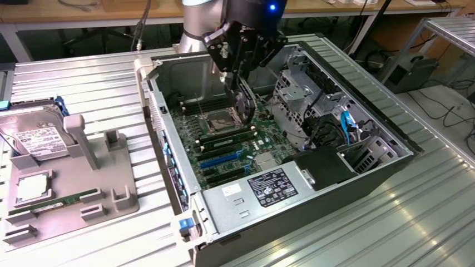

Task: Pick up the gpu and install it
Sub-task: 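Pick up the gpu and move the gpu toward the slot, then insert the gpu into the slot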

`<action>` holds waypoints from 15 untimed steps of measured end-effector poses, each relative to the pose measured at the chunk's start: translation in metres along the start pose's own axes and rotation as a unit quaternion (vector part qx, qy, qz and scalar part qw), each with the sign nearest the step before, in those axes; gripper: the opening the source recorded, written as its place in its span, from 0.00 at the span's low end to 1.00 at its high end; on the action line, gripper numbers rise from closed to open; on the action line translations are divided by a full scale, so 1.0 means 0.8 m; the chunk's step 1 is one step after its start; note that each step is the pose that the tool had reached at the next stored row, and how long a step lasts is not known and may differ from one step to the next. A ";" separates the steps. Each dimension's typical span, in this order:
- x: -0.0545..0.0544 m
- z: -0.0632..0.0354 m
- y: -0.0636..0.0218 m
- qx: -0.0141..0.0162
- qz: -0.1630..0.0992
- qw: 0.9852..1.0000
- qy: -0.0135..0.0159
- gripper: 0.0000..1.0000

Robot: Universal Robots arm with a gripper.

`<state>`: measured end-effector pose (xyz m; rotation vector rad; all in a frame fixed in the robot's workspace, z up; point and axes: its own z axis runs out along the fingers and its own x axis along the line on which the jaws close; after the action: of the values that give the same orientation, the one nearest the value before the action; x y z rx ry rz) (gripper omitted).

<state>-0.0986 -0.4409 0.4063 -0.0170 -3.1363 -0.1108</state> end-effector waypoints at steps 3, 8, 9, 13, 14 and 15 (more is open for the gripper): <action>-0.027 0.011 -0.004 0.000 0.000 1.000 0.000 0.26; -0.056 0.021 -0.010 0.000 0.000 1.000 0.001 0.26; -0.056 0.021 -0.010 0.000 0.000 1.000 0.001 0.26; -0.056 0.021 -0.010 0.000 0.000 1.000 0.001 0.26; -0.056 0.021 -0.010 0.000 0.000 1.000 0.001 0.26; -0.056 0.021 -0.010 0.000 0.000 1.000 0.001 0.26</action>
<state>-0.0541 -0.4483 0.3886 -0.0165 -3.1338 -0.1108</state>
